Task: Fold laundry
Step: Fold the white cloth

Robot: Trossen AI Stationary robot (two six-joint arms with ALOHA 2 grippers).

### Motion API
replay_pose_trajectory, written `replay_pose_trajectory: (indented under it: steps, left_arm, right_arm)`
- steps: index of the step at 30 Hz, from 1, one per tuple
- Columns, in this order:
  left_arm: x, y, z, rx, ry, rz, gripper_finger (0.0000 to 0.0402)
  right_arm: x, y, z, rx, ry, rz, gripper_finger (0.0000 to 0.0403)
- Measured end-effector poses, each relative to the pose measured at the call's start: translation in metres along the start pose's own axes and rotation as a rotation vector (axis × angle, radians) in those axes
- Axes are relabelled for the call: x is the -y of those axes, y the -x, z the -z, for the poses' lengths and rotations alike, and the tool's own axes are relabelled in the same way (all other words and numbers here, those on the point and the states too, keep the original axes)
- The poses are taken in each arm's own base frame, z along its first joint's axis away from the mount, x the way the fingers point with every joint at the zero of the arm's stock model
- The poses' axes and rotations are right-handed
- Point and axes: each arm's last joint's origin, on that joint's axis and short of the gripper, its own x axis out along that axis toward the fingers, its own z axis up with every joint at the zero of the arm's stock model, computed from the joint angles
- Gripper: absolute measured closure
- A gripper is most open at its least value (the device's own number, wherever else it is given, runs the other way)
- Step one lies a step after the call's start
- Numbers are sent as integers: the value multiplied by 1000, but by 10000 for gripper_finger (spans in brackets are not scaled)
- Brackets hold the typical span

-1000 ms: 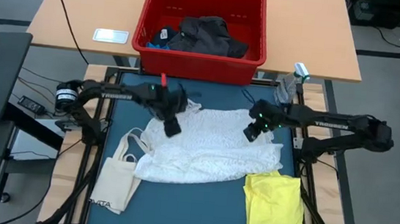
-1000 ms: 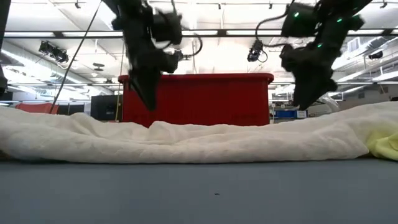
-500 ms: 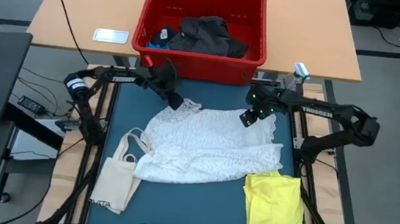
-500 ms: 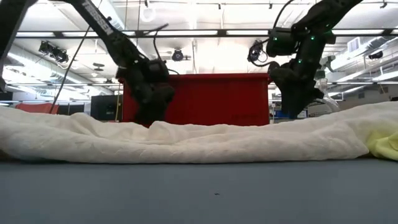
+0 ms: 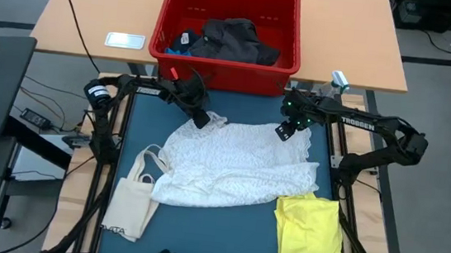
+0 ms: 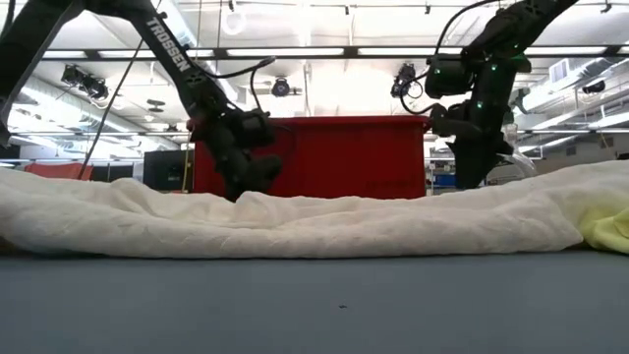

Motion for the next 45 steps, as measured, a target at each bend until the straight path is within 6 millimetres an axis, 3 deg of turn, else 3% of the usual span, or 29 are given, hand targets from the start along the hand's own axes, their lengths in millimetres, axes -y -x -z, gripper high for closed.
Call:
replay_pose_trajectory:
  steps: [5, 15, 17, 19, 21, 22, 24, 27, 33, 36, 38, 42, 45]
  left_arm:
    - [4, 16, -5, 44, -14, -17, 399]
    - [20, 60, -16, 182, -72, 0, 400]
    - [22, 66, -17, 197, -77, 1, 400]
    - [24, 74, -16, 207, -80, 2, 401]
    - [27, 83, -16, 220, -83, -11, 401]
    - [28, 89, -15, 230, -90, -24, 401]
    - [31, 102, -14, 255, -151, -50, 401]
    - [38, 128, -14, 334, -229, -106, 401]
    - [55, 183, -5, 502, -270, -135, 401]
    - [73, 198, 5, 513, -355, -55, 401]
    - [90, 197, 16, 452, -437, 17, 401]
    - [125, 181, 37, 283, -559, 125, 401]
    - [144, 161, 49, 156, -577, 86, 401]
  right_arm:
    - [7, -8, -6, 17, 160, 66, 215]
    - [13, -63, -12, -124, 281, 63, 218]
    - [15, -72, -12, -165, 267, 53, 239]
    - [16, -76, -12, -209, 236, 48, 293]
    - [15, -70, -14, -218, 244, 38, 365]
    - [15, -65, -15, -214, 254, 42, 381]
    - [13, -47, -21, -168, 256, 94, 386]
    - [10, -5, -39, -2, 258, 188, 393]
    - [8, 63, -45, 192, 189, 207, 393]
    - [6, 68, -32, 125, 162, 169, 394]
    - [1, 68, -21, 66, 151, 150, 394]
    - [-15, 53, 6, -39, 159, 75, 394]
    - [-29, 40, 28, -103, 148, 13, 394]
